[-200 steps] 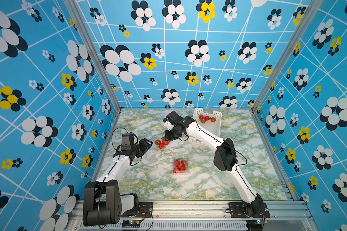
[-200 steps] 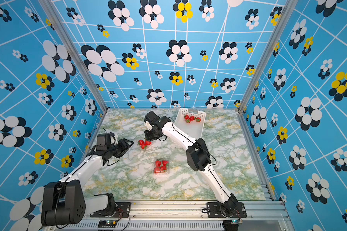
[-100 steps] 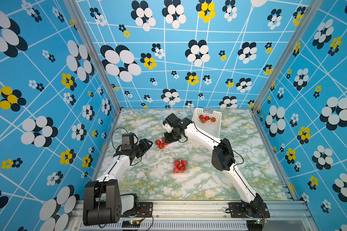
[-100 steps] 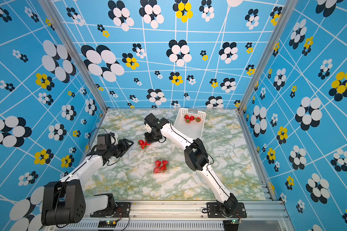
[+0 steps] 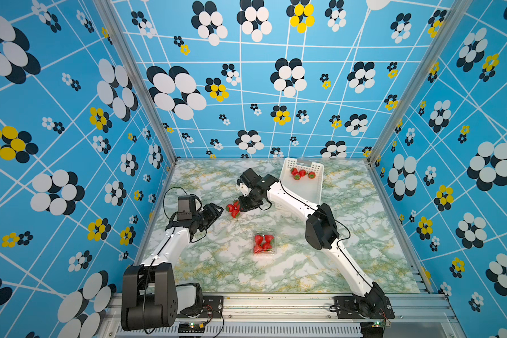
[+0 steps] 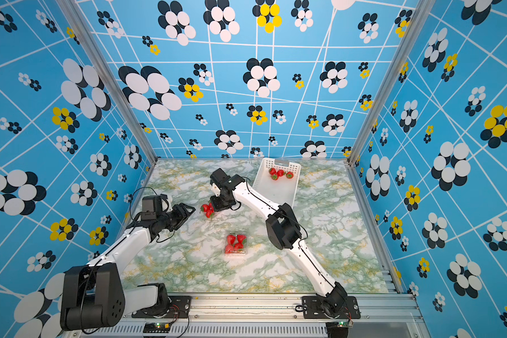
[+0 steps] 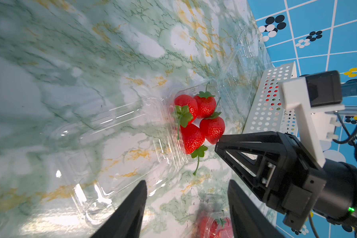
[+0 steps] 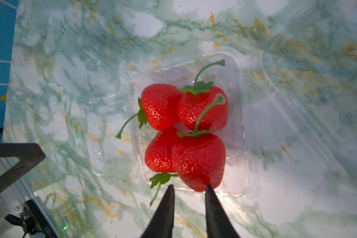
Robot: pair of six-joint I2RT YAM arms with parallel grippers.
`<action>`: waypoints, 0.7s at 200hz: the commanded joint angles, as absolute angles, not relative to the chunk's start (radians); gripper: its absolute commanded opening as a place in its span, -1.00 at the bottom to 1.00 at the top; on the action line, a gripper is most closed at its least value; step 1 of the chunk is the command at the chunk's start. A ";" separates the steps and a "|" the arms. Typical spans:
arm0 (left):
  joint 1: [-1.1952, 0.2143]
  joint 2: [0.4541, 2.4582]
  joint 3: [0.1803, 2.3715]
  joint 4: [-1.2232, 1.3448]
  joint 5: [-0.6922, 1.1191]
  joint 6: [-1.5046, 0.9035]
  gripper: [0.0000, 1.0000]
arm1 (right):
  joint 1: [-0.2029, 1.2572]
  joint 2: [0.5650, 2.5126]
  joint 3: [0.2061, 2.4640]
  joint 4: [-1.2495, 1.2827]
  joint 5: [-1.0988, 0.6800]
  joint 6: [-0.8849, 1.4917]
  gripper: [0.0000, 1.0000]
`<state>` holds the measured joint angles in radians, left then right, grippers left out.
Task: Pack strawberries into containers
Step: Place the strawberry in the packing box.
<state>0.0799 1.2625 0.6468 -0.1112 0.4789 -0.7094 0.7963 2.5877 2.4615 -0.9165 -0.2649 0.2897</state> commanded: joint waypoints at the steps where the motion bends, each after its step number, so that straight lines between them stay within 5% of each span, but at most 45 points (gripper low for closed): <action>1: 0.076 1.234 0.645 -0.148 0.481 -0.683 0.28 | 0.793 2.621 2.516 -0.965 -0.278 0.297 -0.45; 140: 0.089 1.098 0.599 -0.390 0.454 -0.684 0.29 | 0.698 2.567 2.514 -0.939 -0.252 0.198 -0.36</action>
<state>0.0849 1.0962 0.6037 -0.3141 0.4625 -0.6872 0.7219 2.5576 2.4611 -0.9310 -0.2630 0.2348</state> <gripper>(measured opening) 0.647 0.320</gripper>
